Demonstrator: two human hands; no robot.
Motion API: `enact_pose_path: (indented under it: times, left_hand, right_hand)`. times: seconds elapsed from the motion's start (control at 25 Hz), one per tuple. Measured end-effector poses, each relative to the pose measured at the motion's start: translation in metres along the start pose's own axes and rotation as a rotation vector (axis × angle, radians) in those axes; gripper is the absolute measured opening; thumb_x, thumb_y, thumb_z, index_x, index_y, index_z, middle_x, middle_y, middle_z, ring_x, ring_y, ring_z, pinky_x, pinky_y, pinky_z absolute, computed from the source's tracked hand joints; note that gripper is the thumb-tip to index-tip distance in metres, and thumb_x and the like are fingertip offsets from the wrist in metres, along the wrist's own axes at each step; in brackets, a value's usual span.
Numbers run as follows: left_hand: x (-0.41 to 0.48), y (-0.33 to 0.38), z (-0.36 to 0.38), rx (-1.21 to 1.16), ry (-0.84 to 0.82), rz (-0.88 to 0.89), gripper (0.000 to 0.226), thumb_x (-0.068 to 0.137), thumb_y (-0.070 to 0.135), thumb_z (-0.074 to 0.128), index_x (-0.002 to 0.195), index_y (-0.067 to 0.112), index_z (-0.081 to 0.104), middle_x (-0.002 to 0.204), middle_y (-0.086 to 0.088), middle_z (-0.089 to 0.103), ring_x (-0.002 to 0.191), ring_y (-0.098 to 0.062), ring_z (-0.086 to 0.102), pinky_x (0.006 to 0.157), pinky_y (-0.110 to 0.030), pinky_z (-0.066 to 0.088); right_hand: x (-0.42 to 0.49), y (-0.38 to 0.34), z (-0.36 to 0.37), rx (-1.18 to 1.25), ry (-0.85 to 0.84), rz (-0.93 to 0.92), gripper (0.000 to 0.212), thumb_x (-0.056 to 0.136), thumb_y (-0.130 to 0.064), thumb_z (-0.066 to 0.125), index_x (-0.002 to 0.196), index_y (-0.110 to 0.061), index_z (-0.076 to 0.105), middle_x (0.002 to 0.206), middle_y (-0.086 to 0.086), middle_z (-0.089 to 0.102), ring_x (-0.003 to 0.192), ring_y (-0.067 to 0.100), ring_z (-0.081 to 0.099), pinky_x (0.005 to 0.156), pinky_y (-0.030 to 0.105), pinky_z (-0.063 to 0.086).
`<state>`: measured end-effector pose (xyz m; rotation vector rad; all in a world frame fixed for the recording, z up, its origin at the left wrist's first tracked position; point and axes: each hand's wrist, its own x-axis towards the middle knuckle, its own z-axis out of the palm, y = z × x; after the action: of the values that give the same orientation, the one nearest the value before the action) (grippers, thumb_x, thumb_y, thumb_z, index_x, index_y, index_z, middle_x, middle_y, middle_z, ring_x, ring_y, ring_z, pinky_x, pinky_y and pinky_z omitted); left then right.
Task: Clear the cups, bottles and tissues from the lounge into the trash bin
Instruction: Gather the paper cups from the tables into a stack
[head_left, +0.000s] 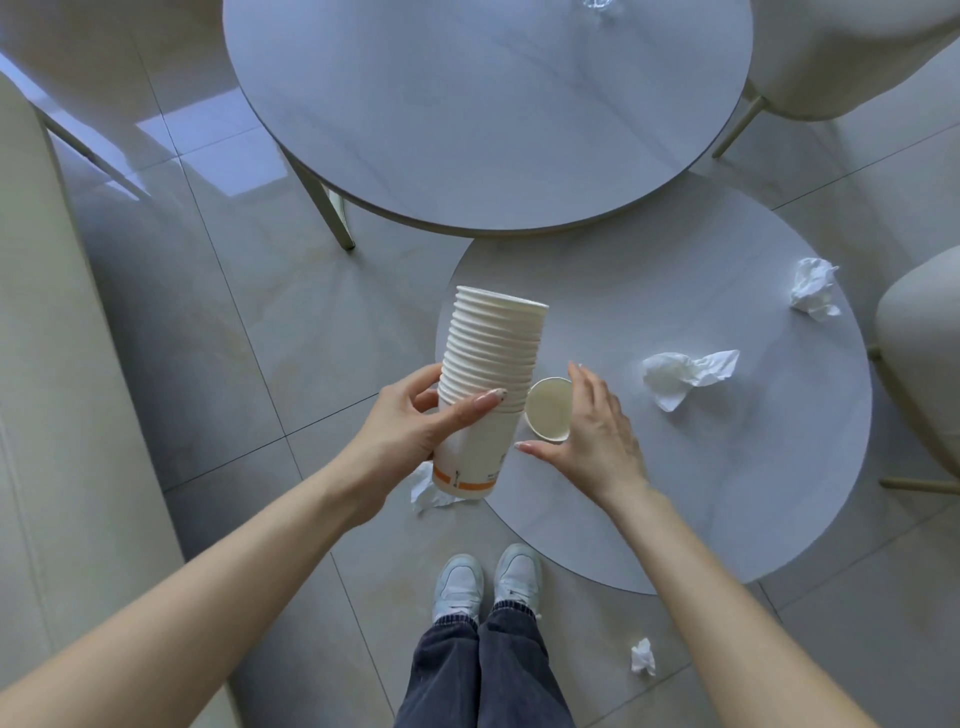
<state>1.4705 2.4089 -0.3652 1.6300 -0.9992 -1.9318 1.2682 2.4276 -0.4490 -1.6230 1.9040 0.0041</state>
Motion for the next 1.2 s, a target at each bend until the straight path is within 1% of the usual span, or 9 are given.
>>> enact_pose_path:
  times: [0.12,0.24,0.4,0.6,0.72,0.84,0.92,1.08,1.2]
  left_hand:
    - [-0.005,-0.001,-0.005,-0.024,0.004,0.0,0.042,0.066,0.043,0.072,0.106,0.034,0.068,0.1,0.009,0.076,0.089,0.0,0.071,0.066,-0.016,0.056]
    - [-0.01,-0.001,-0.008,-0.018,0.01,-0.005,0.041,0.066,0.045,0.071,0.106,0.037,0.068,0.102,0.01,0.076,0.092,0.0,0.07,0.069,-0.018,0.058]
    - [-0.013,0.006,-0.01,-0.029,0.025,-0.006,0.042,0.066,0.046,0.071,0.106,0.038,0.068,0.102,0.011,0.076,0.092,0.001,0.07,0.069,-0.019,0.056]
    - [-0.011,0.018,-0.004,-0.05,0.04,-0.013,0.044,0.065,0.047,0.072,0.107,0.035,0.069,0.104,0.007,0.076,0.096,-0.004,0.07,0.078,-0.024,0.056]
    - [-0.01,0.025,0.001,-0.054,0.037,-0.005,0.044,0.067,0.046,0.073,0.109,0.034,0.069,0.106,0.007,0.075,0.101,-0.005,0.069,0.078,-0.023,0.053]
    - [-0.01,0.028,0.006,-0.042,0.029,0.005,0.042,0.068,0.044,0.074,0.108,0.033,0.069,0.105,0.01,0.075,0.106,-0.006,0.066,0.082,-0.023,0.052]
    - [-0.01,0.029,0.009,-0.034,0.03,0.008,0.041,0.067,0.043,0.075,0.107,0.034,0.07,0.105,0.011,0.075,0.108,-0.007,0.065,0.084,-0.026,0.052]
    - [-0.015,0.031,0.014,-0.025,0.023,0.014,0.042,0.069,0.039,0.077,0.11,0.035,0.069,0.107,0.009,0.075,0.102,-0.005,0.068,0.073,-0.016,0.054]
    - [-0.017,0.032,0.015,0.003,0.013,0.018,0.044,0.069,0.04,0.078,0.112,0.037,0.068,0.111,0.006,0.073,0.096,-0.003,0.07,0.073,-0.015,0.053]
  right_hand:
    - [0.006,0.001,0.017,-0.045,0.045,-0.004,0.096,0.077,-0.041,0.075,0.149,-0.01,0.02,0.154,0.008,0.028,0.141,0.025,0.028,0.109,0.034,0.031]
    - [0.01,0.003,0.016,0.0,0.082,0.018,0.077,0.08,-0.032,0.074,0.141,-0.009,0.034,0.143,0.008,0.041,0.131,0.027,0.04,0.102,0.034,0.036]
    - [0.009,0.005,0.0,0.008,0.14,0.02,0.069,0.081,-0.032,0.072,0.137,-0.005,0.04,0.135,0.014,0.048,0.124,0.032,0.046,0.1,0.037,0.037]
    - [0.02,-0.018,-0.081,0.412,0.397,0.024,0.066,0.079,-0.03,0.074,0.134,-0.004,0.046,0.13,0.015,0.049,0.121,0.027,0.046,0.094,0.017,0.031]
    - [0.031,-0.037,-0.144,0.619,0.518,-0.045,0.063,0.077,-0.044,0.061,0.131,-0.012,0.051,0.124,0.008,0.052,0.116,0.021,0.052,0.094,0.019,0.039]
    - [0.036,-0.057,-0.186,0.893,0.441,-0.085,0.076,0.072,-0.058,0.058,0.134,-0.016,0.049,0.113,0.0,0.062,0.112,0.016,0.06,0.102,0.039,0.047]
    - [0.037,-0.067,-0.196,0.894,0.315,-0.139,0.081,0.071,-0.059,0.06,0.137,-0.016,0.044,0.102,-0.009,0.066,0.108,0.014,0.063,0.103,0.044,0.046]
    - [0.03,-0.077,-0.193,0.749,0.16,-0.156,0.077,0.069,-0.062,0.069,0.132,-0.025,0.046,0.113,-0.001,0.069,0.1,0.007,0.065,0.092,0.032,0.05]
    - [0.026,-0.078,-0.195,0.755,0.098,-0.141,0.067,0.075,-0.044,0.074,0.132,-0.024,0.045,0.119,0.002,0.064,0.092,-0.001,0.065,0.08,0.017,0.047]
